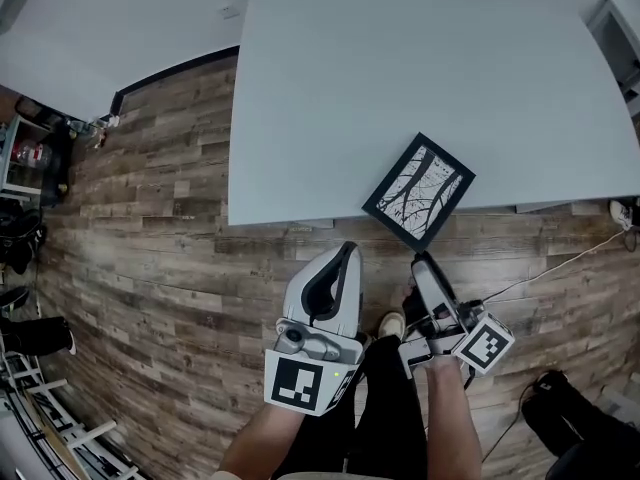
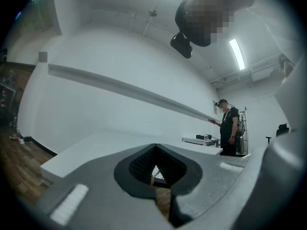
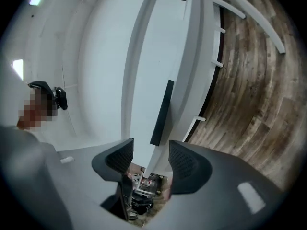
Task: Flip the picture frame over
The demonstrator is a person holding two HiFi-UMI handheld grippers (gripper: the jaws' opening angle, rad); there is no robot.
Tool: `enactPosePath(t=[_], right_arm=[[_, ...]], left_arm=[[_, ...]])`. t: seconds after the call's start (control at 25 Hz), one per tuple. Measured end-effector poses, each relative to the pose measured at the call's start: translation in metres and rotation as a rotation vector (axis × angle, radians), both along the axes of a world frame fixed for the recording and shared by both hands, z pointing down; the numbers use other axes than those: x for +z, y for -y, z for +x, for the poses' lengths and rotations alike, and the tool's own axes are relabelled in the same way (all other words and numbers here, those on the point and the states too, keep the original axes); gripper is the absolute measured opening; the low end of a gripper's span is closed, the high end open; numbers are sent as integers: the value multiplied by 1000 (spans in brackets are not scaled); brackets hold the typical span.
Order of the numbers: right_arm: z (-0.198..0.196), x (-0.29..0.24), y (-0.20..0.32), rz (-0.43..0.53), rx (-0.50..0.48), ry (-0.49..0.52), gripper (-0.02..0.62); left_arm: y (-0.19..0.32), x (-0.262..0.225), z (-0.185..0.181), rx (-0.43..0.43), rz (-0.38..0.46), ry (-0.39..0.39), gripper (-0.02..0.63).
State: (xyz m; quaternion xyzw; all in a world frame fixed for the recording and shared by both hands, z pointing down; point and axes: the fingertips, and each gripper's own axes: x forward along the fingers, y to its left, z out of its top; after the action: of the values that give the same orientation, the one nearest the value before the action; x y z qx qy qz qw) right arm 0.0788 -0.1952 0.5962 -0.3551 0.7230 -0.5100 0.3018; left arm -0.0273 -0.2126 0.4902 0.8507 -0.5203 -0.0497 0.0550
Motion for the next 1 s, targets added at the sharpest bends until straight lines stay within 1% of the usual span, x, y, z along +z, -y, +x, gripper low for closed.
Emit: enactPosePath(t=[0.04, 0.12, 0.2, 0.4, 0.48, 0.6, 0.76, 1.0], right_arm=[[0, -2, 2, 17, 9, 34, 259], [-1, -6, 7, 30, 14, 61, 259], [0, -3, 10, 34, 20, 75, 261], [-3, -3, 22, 47, 11, 74, 259], [-3, -2, 25, 43, 20, 83, 258], [-3, -2, 29, 38, 37, 79, 217], [-2, 2, 31, 22, 65, 61, 127], [-1, 5, 30, 4, 86, 97, 113]], left_arm=[[0, 3, 0, 1, 3, 8, 0], [1, 11, 1, 9, 5, 34, 0], [2, 17, 2, 13, 3, 48, 0], [9, 19, 3, 0, 13, 30, 0], [10, 19, 5, 10, 20, 46, 0], [11, 19, 8, 24, 28, 79, 0], [14, 24, 8, 14, 18, 100, 0], [14, 32, 6, 10, -10, 127, 0]])
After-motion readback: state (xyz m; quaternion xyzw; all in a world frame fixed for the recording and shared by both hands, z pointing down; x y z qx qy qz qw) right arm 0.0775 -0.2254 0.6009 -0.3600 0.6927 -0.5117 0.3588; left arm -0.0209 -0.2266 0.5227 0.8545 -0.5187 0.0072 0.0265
